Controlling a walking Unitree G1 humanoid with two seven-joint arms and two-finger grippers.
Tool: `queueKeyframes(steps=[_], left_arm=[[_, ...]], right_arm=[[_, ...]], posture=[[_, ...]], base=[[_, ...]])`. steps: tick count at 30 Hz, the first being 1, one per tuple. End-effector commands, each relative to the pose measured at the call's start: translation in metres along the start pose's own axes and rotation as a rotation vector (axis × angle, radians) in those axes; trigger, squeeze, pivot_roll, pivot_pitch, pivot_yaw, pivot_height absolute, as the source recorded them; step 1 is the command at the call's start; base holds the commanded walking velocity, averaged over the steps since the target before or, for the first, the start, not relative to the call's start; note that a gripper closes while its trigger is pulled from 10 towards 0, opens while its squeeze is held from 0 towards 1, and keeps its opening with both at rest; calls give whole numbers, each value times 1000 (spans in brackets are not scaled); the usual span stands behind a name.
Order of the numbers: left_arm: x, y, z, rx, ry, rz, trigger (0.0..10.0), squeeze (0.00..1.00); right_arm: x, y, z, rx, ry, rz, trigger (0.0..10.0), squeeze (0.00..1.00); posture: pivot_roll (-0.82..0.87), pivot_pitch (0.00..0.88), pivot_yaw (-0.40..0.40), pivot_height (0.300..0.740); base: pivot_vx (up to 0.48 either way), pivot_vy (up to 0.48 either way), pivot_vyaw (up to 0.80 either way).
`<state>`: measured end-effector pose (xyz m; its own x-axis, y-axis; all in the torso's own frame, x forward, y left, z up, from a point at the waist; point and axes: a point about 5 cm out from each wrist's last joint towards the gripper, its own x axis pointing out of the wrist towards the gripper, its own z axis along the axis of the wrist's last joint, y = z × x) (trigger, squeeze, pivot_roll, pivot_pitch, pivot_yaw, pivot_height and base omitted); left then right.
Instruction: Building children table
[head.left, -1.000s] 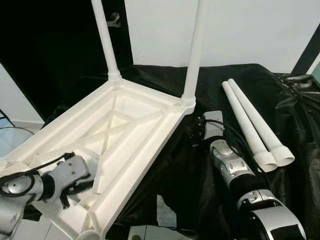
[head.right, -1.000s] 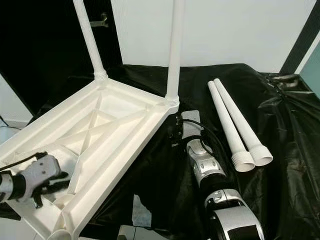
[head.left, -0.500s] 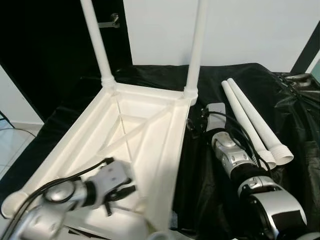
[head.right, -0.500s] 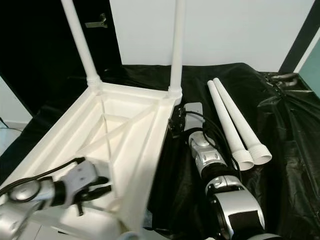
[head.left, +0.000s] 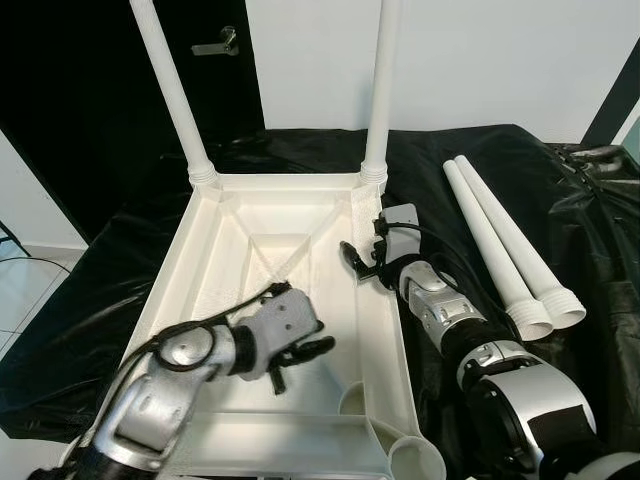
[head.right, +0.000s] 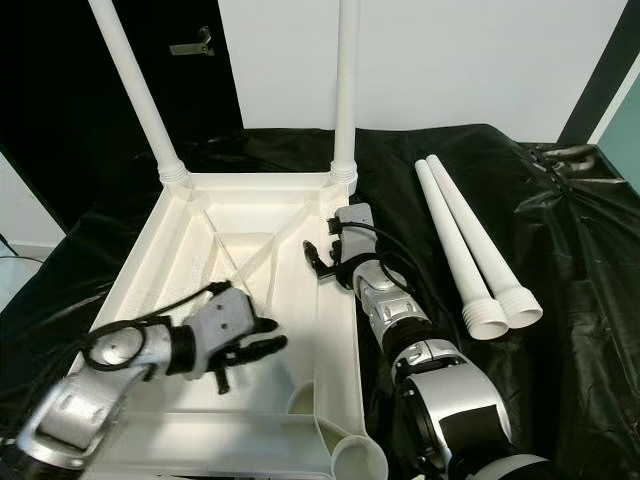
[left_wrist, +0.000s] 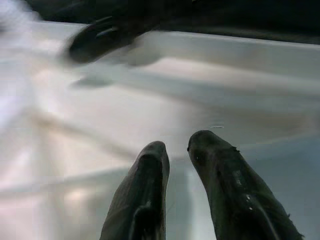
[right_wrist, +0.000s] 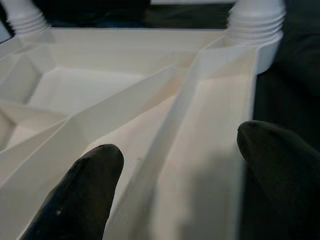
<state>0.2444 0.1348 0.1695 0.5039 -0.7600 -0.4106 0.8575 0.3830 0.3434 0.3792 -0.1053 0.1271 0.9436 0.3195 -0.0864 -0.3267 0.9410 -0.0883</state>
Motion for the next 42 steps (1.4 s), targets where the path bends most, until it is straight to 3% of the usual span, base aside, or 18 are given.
queueKeyframes(steps=[1, 6, 11, 13, 18, 23, 29, 31, 32, 33, 35, 37, 38, 39, 42], left_arm=[[-3, 4, 0, -13, -9, 116, 10000, 0], [-23, 6, -8, -18, 6, 84, 10000, 0], [-27, 4, -10, -29, 0, 55, 10000, 0], [-31, 1, -11, -52, -29, 18, 10000, 0], [-34, -7, -9, -76, -60, -41, 10000, 0], [-37, -30, -10, -116, -92, -168, 10000, 0], [-35, -44, -12, -153, -74, -248, 10000, 0], [-34, -49, -14, -144, -64, -266, 10000, 153], [-34, -51, -15, -144, -56, -276, 10000, 153], [-33, -54, -18, -153, -39, -289, 10000, 259], [-32, -60, -23, -160, 0, -308, 10000, 263], [-32, -61, -26, -157, 18, -313, 10000, 263], [-30, -62, -30, -133, 41, -298, 10000, 173], [-28, -62, -34, -128, 70, -290, 10000, 0], [-27, -63, -46, -113, 141, -283, 10000, 0]], right_arm=[[-1, 1, -1, -3, -12, -1, 10000, 0], [-13, -7, 3, -34, -103, -21, 10000, 0], [-21, -10, 7, -50, -162, -32, 10000, 0], [-34, -15, 14, -56, -244, -59, 10000, 0], [-47, -18, 15, -56, -268, -71, 10000, 0], [-65, -18, 12, -70, -255, -66, 10000, 0], [-72, -21, 8, -75, -231, -69, 10000, 0], [-75, -22, 9, -82, -222, -71, 10000, 0], [-75, -23, 9, -83, -221, -71, 10000, 0], [-75, -24, 10, -89, -221, -72, 10000, 0], [-75, -27, 13, -99, -217, -75, 10000, 0], [-75, -28, 13, -103, -215, -77, 10000, 0], [-76, -29, 15, -104, -211, -78, 10000, 0], [-76, -30, 15, -106, -208, -79, 10000, 0], [-76, -32, 17, -108, -204, -83, 10000, 0]], posture=[[162, 7, 25, 740], [152, 2, 21, 740], [147, 0, 18, 740], [137, 0, 12, 740], [130, 0, 3, 740], [117, 0, -5, 740], [113, 0, -14, 740], [112, 0, -18, 740], [111, 0, -18, 740], [110, 0, -18, 740], [111, 0, -21, 740], [111, 0, -21, 740], [113, 0, -22, 740], [113, 0, -24, 740], [111, 0, -24, 740]], base=[[0, 0, 0], [0, 0, 0], [0, 0, 0], [0, 0, 0], [0, 0, 0], [0, 0, 0], [0, 0, 0], [0, 0, 0], [0, 0, 0], [0, 0, 0], [0, 0, 0], [0, 0, 0], [0, 0, 0], [0, 0, 0], [0, 0, 0]])
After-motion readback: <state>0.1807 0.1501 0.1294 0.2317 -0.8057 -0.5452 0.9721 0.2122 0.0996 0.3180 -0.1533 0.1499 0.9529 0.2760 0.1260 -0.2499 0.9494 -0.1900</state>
